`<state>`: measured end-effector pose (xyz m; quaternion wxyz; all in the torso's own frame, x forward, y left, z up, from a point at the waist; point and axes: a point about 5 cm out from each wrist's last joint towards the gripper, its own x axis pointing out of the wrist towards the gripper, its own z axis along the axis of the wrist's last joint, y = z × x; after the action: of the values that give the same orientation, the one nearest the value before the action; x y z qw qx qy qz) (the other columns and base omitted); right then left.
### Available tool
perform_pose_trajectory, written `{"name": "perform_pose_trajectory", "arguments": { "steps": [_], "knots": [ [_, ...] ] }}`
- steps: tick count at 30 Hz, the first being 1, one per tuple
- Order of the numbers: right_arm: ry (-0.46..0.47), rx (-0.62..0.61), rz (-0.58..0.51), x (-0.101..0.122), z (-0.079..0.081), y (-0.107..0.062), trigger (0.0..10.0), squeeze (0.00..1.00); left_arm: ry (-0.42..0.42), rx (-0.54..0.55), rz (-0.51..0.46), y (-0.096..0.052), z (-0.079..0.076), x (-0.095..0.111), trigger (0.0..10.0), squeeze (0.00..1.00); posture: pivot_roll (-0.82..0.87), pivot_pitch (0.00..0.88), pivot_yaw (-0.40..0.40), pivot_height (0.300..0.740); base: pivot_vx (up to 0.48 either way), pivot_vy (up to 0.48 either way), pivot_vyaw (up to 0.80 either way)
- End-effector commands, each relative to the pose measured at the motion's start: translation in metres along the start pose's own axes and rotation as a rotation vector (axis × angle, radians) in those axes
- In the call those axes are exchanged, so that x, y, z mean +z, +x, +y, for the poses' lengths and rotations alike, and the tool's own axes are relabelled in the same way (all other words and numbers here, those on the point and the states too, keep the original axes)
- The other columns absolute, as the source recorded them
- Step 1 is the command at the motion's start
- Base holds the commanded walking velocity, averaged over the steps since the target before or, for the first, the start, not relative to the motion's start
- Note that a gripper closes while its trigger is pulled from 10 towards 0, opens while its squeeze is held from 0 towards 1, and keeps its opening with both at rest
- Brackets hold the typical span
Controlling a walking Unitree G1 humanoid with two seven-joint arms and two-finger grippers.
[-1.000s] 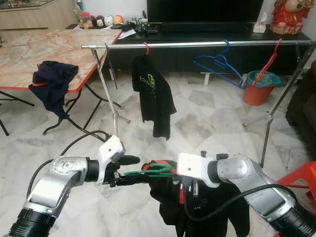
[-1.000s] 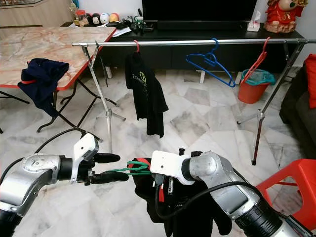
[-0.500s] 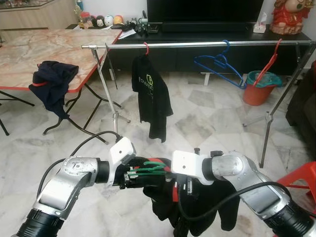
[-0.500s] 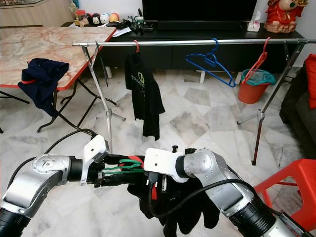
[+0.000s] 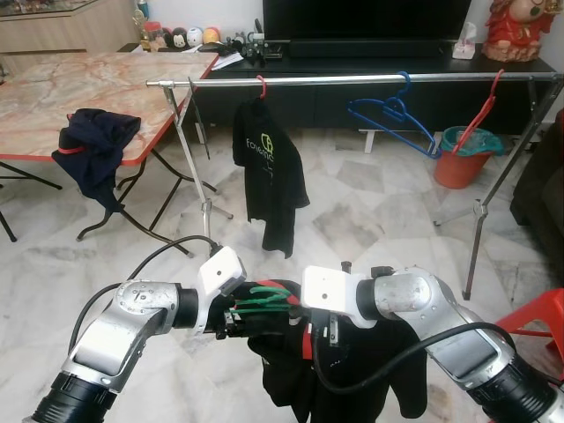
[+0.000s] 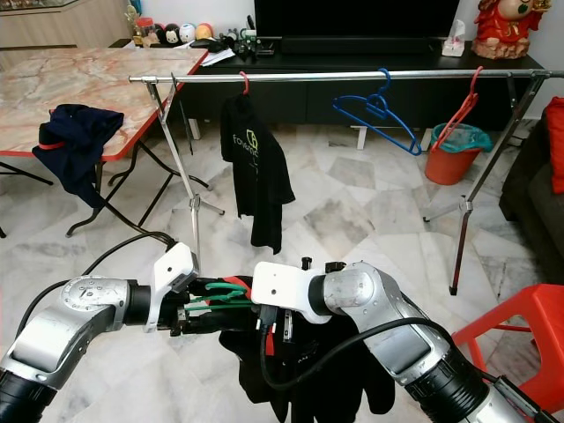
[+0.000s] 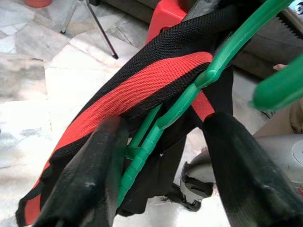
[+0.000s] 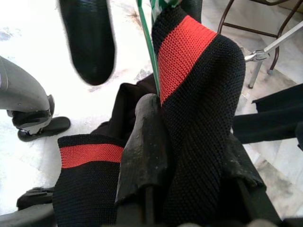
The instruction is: Hang hanger
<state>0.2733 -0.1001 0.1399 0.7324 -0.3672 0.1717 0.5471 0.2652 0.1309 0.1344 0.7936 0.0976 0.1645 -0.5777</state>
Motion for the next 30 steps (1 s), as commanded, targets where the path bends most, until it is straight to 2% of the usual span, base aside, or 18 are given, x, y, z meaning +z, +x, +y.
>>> {"name": "perform_pose_trajectory", "arguments": {
  "steps": [1,3,5,21,30],
  "knots": [
    [-0.044,-0.052,-0.064,0.019,-0.0103,-0.0088,10.0,0.0,0.024,-0.011,0.02,0.0016,-0.0004,0.0036,0.6,0.0,-0.19,0.0,0.048,0.74,0.0,0.0,0.0],
    [-0.044,-0.054,-0.069,0.0204,-0.0108,-0.0094,10.0,0.0,0.025,-0.011,0.022,0.0018,-0.0005,0.0036,0.5,0.0,-0.19,0.0,0.048,0.74,0.0,0.0,0.0],
    [-0.045,-0.055,-0.071,0.021,-0.0109,-0.0096,10.0,0.0,0.026,-0.011,0.023,0.0019,-0.0005,0.0035,0.0,0.0,-0.19,0.0,0.048,0.74,0.0,0.0,0.0],
    [-0.033,-0.083,-0.074,0.0226,-0.0145,-0.0102,10.0,0.0,0.041,-0.008,0.046,0.0024,0.0004,0.0033,0.0,0.0,-0.19,0.0,0.052,0.74,0.0,0.0,0.0],
    [-0.025,-0.078,-0.078,0.0216,-0.0138,-0.0082,10.0,0.0,0.019,0.006,0.011,0.003,0.0011,0.004,0.0,0.0,-0.18,0.0,0.051,0.74,0.0,0.0,0.0]
  ]
}}
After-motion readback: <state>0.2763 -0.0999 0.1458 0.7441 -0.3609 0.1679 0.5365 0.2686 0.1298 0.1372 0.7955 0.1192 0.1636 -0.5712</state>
